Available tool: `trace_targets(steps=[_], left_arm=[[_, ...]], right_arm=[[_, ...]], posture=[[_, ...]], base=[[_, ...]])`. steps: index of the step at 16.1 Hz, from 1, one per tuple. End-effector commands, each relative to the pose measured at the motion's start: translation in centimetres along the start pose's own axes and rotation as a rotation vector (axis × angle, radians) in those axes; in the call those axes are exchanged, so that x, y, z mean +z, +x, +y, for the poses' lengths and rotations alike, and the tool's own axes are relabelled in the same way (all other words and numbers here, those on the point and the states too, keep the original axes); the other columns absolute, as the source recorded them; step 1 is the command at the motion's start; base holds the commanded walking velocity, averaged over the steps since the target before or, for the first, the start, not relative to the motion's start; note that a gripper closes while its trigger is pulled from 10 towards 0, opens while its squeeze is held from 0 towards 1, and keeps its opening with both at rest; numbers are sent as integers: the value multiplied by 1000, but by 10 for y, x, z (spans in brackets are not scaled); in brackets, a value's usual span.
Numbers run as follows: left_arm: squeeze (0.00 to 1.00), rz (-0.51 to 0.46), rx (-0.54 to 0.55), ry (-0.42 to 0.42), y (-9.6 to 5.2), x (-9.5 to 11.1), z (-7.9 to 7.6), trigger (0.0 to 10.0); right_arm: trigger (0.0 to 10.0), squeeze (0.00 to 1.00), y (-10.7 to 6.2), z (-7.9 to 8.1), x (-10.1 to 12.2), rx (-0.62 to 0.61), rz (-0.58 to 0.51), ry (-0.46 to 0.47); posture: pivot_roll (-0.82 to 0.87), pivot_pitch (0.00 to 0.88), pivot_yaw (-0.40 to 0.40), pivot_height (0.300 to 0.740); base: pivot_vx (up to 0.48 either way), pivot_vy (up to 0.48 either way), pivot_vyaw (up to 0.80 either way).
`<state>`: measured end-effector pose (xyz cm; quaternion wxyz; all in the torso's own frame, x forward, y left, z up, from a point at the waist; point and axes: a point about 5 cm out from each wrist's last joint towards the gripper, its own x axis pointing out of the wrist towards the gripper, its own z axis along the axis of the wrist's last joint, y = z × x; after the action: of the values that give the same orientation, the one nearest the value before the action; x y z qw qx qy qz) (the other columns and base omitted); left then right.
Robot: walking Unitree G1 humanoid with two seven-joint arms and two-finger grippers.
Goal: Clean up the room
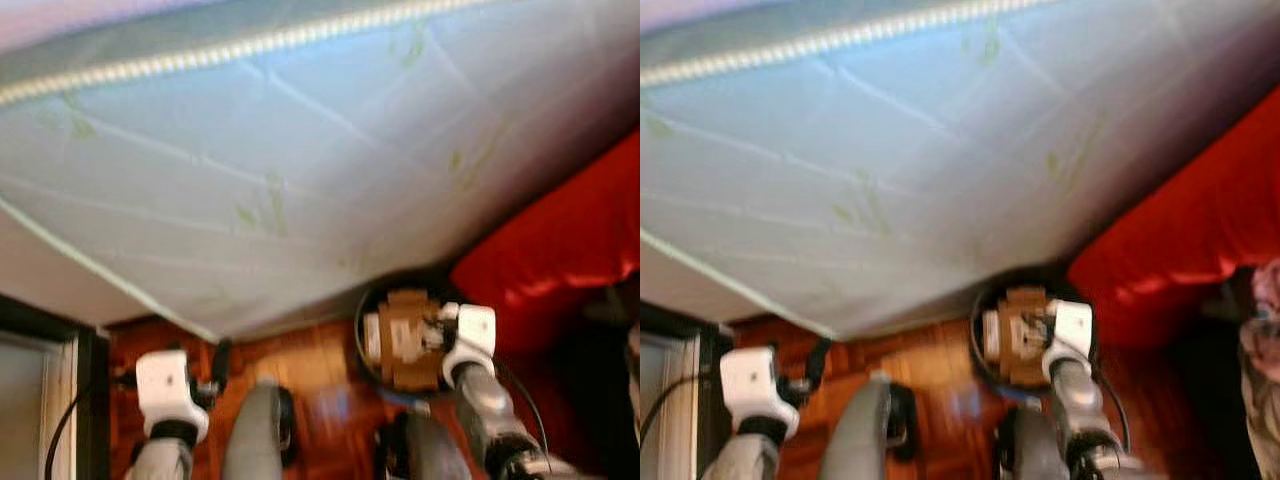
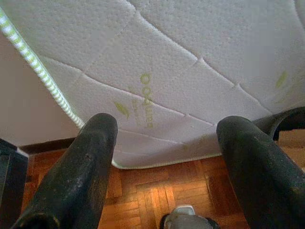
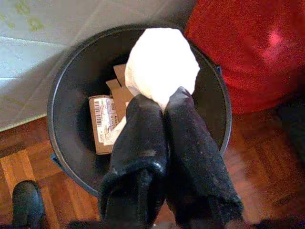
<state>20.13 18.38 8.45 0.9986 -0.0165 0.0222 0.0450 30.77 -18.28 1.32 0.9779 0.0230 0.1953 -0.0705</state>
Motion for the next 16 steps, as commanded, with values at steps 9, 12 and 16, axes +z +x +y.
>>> trace_targets(steps=[9, 12, 16], left_arm=[[0, 65, 22, -12, -18, 6, -2, 10000], [0, 74, 20, -13, -20, 7, -4, 10000], [0, 83, 16, -12, -19, 7, -4, 10000]], right_arm=[[10000, 753, 1, 0, 0, 4, 15, 30], [10000, 1000, 1, 1, 0, 3, 21, 33], [10000, 1000, -1, 1, -6, 4, 36, 33]], posture=[[263, 509, 29, 662], [265, 516, 32, 662], [266, 517, 35, 662]], base=[[0, 0, 0], [0, 0, 0], [0, 0, 0]])
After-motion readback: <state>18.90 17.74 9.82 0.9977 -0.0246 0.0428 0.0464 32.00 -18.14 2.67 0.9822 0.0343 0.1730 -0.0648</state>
